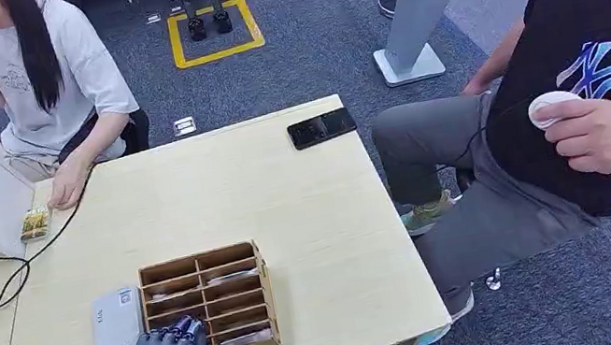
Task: Pass the card to the sensor for recognition and then transmit it.
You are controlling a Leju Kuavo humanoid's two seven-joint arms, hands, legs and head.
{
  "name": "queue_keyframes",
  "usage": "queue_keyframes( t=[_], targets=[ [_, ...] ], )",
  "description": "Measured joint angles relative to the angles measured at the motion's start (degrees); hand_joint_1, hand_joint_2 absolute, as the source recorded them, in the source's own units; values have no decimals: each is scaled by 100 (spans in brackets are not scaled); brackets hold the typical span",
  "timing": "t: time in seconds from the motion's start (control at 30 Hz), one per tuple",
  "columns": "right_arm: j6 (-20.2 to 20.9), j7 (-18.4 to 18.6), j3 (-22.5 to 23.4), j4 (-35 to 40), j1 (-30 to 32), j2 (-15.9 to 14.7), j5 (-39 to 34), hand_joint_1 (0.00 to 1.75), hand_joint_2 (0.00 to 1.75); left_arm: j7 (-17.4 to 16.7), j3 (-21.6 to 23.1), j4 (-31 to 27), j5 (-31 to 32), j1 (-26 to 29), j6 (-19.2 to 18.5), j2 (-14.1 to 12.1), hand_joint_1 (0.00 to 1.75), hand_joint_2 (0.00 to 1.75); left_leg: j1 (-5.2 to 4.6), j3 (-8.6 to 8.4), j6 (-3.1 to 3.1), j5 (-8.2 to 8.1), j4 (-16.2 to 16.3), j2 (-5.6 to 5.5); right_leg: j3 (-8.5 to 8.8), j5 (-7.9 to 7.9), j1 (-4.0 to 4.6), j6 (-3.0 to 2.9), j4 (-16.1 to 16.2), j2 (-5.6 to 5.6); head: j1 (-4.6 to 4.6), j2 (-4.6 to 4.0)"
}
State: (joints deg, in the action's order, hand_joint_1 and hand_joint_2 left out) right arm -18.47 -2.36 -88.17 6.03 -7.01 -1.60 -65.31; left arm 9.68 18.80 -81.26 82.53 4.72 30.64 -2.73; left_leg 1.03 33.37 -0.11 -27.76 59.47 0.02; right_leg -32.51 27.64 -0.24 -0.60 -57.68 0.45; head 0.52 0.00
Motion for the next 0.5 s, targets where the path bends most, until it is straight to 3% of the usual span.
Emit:
queue_keyframes(
  t=[0.5],
  targets=[
    [11, -15, 0, 0, -1, 0, 105, 0, 175, 138, -127, -273, -177, -4, -26, -124, 175, 175, 0, 1, 0, 0, 0, 0, 0, 0, 0, 0, 0, -1, 2, 0]
  ],
)
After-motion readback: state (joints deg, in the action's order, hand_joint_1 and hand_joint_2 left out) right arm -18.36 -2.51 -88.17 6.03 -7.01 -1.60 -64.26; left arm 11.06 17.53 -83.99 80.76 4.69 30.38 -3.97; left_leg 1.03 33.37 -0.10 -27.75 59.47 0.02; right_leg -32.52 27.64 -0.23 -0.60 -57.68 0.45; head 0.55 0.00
